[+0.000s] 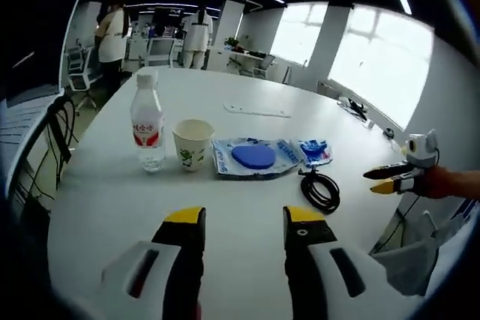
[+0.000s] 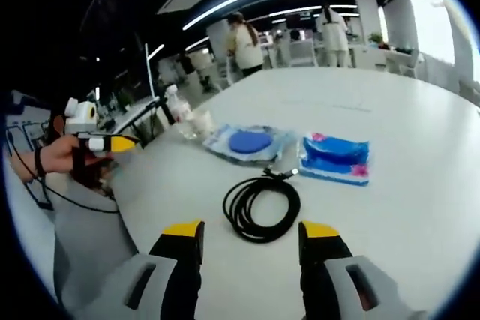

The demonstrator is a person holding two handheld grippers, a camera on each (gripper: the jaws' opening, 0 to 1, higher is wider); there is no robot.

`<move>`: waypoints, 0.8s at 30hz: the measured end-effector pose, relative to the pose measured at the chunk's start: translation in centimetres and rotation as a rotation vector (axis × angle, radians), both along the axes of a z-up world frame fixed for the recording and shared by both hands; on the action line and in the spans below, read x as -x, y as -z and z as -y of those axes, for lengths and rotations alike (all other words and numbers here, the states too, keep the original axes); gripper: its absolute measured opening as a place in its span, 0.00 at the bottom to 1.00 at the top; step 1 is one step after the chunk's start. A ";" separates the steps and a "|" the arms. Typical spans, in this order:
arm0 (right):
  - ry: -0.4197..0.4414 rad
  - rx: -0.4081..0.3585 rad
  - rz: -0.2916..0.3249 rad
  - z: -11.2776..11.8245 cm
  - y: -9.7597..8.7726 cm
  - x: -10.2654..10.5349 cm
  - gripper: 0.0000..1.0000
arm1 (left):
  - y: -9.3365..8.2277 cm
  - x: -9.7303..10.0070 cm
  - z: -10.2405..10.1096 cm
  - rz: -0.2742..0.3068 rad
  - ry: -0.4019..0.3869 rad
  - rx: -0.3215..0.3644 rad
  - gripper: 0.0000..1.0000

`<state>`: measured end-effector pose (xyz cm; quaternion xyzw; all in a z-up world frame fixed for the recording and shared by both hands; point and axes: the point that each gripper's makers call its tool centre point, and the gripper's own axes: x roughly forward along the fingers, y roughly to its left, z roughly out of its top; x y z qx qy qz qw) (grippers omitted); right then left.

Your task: Arrange the tabletop items into an orderly group along one side of the table until the central work area is clear of visible clutter.

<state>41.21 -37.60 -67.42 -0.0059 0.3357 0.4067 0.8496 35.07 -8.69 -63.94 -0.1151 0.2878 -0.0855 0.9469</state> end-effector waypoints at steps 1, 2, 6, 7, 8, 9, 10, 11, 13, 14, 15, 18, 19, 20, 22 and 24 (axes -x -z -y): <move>0.003 -0.003 0.003 0.1 -0.2 0.0 0.52 | -0.2 0.1 -0.1 0.003 -0.001 0.000 0.44; 0.008 -0.009 0.005 0.1 -0.5 0.1 0.52 | -0.3 0.2 -0.1 0.006 -0.003 0.001 0.45; 0.017 -0.027 0.005 0.0 -0.9 0.2 0.53 | -0.8 0.5 -0.6 0.021 -0.005 0.001 0.48; 0.015 -0.027 0.005 -0.1 -0.9 0.2 0.54 | -0.9 0.5 -0.6 0.023 -0.005 0.002 0.49; 0.010 -0.026 0.005 -0.2 -0.9 0.3 0.54 | -1.1 0.6 -0.6 0.026 -0.004 0.002 0.49; 0.004 -0.023 0.006 -0.4 -1.0 0.4 0.54 | -1.3 0.7 -0.7 0.031 -0.001 -0.001 0.50; 0.000 -0.022 0.008 -0.5 -1.1 0.5 0.55 | -1.2 0.7 -0.8 0.032 0.002 -0.006 0.50; -0.004 -0.023 0.009 -0.6 -1.1 0.5 0.55 | -1.3 0.7 -0.9 0.032 0.006 -0.013 0.51; -0.005 -0.029 0.011 -0.9 -1.2 0.6 0.55 | -1.4 0.8 -1.1 0.033 0.012 -0.021 0.52; -0.005 -0.031 0.011 -1.0 -1.3 0.6 0.55 | -1.5 0.8 -1.1 0.033 0.012 -0.021 0.52; -0.005 -0.032 0.012 -1.0 -1.3 0.6 0.55 | -1.6 0.8 -1.2 0.036 0.012 -0.021 0.52; -0.007 -0.033 0.010 -1.4 -1.2 0.7 0.56 | -1.6 0.8 -1.5 0.037 0.011 -0.023 0.52; -0.007 -0.030 0.009 -1.4 -1.1 0.7 0.56 | -1.6 0.8 -1.7 0.036 0.011 -0.026 0.52; -0.007 -0.030 0.007 -1.5 -1.1 0.7 0.56 | -1.7 0.8 -1.7 0.037 0.010 -0.026 0.52; -0.006 -0.031 0.005 -1.6 -1.0 0.8 0.56 | -1.7 0.8 -1.9 0.038 0.007 -0.020 0.52; -0.004 -0.031 0.002 -1.6 -1.0 1.0 0.56 | -1.7 0.9 -1.9 0.038 0.005 -0.018 0.52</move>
